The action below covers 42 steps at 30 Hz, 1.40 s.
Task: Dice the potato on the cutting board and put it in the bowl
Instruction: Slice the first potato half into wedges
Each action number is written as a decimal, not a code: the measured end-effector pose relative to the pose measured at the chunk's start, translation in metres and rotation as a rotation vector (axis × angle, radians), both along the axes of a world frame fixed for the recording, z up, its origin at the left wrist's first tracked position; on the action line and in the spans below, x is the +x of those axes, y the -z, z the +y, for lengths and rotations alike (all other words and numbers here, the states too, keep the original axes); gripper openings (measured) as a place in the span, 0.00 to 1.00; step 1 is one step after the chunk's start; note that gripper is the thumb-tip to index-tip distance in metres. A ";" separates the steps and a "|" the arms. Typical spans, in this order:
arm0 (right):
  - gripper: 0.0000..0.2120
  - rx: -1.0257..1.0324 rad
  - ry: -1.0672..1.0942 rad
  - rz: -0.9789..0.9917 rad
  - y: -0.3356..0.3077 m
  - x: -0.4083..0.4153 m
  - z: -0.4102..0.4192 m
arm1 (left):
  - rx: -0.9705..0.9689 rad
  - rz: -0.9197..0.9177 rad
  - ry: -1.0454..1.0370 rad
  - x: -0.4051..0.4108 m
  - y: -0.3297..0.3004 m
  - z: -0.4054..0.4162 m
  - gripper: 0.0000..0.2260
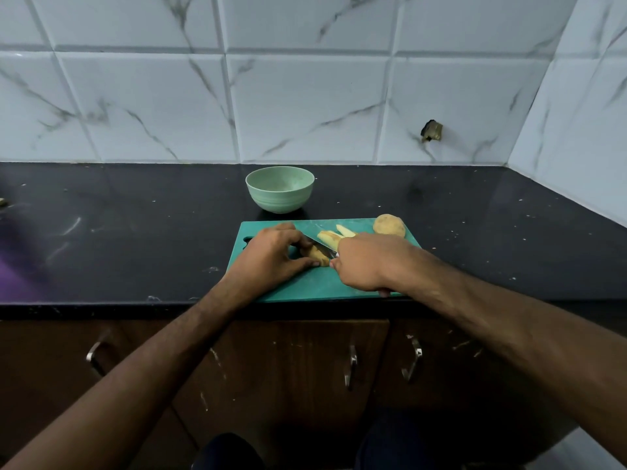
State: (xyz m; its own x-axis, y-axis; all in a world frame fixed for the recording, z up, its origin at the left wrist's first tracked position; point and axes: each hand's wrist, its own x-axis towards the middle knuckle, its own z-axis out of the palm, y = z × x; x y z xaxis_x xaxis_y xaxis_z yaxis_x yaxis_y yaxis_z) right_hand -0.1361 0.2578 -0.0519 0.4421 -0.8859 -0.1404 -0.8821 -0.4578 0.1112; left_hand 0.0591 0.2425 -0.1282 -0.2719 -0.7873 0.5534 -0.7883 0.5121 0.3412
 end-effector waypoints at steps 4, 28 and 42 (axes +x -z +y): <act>0.13 0.073 0.002 -0.074 0.008 0.004 -0.007 | -0.007 -0.001 -0.001 0.000 0.000 -0.001 0.12; 0.20 -0.064 0.093 -0.115 -0.016 -0.067 0.025 | 0.041 -0.020 -0.052 -0.003 -0.003 0.003 0.11; 0.19 -0.075 0.004 -0.031 0.001 -0.028 0.037 | 0.045 -0.029 -0.050 0.000 -0.002 0.001 0.11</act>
